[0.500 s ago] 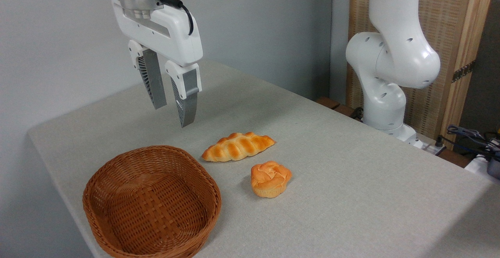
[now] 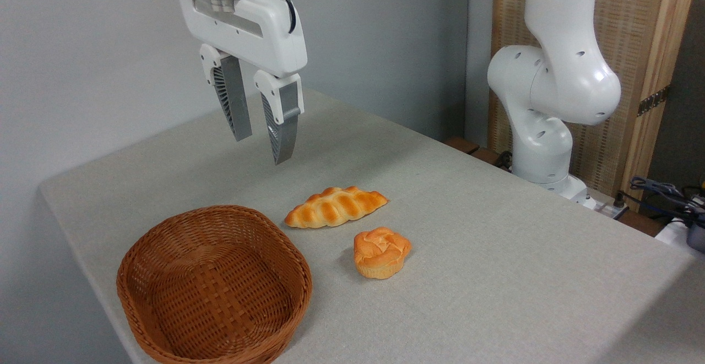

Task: Put bread into the basket
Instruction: 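Move the open gripper down toward the long glazed bread roll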

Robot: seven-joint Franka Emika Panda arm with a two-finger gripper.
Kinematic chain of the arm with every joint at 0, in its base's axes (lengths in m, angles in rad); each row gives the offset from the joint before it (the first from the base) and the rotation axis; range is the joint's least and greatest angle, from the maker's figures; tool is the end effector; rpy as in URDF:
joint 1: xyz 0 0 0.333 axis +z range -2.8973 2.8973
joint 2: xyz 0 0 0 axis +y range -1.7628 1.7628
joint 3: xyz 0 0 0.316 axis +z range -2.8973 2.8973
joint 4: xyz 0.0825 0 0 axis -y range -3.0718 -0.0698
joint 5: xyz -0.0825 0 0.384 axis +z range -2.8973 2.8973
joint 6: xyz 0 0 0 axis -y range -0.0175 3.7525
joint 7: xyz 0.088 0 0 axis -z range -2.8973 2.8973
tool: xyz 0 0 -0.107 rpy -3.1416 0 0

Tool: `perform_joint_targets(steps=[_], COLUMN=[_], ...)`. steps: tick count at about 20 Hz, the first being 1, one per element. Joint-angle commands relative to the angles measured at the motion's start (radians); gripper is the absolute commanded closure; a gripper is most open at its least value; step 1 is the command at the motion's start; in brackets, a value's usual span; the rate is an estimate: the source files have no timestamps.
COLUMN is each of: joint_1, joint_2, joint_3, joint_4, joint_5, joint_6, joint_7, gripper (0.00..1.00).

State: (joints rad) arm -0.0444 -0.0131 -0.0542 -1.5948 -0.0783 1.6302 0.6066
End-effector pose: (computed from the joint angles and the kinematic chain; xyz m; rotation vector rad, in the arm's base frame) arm 0.5528 -0.0629 0.6260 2.8892 -1.0587 0.1022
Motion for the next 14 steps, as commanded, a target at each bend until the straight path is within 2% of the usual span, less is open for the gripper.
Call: perform_joint_targets(steps=[1,4,7,10,12,14], joint_1=[0.009,0.011,0.012,0.012,0.012,0.012], joint_2=[-0.016,-0.045,-0.125,-0.168,-0.169,-0.171], joint_3=[-0.009,-0.018,-0.019,-0.023,-0.056,-0.075], joint_4=[-0.036,-0.071,-0.155,-0.229,-0.272,-0.326], joint_5=[-0.009,-0.003,-0.005,-0.014,-0.012,-0.005], joint_6=[-0.001,0.010,0.016,0.016,0.019,0.033], joint_7=[-0.004,0.011,0.071,0.224,0.283,0.390], gripper=[0.00,0.00,0.00,0.00,0.00,0.00])
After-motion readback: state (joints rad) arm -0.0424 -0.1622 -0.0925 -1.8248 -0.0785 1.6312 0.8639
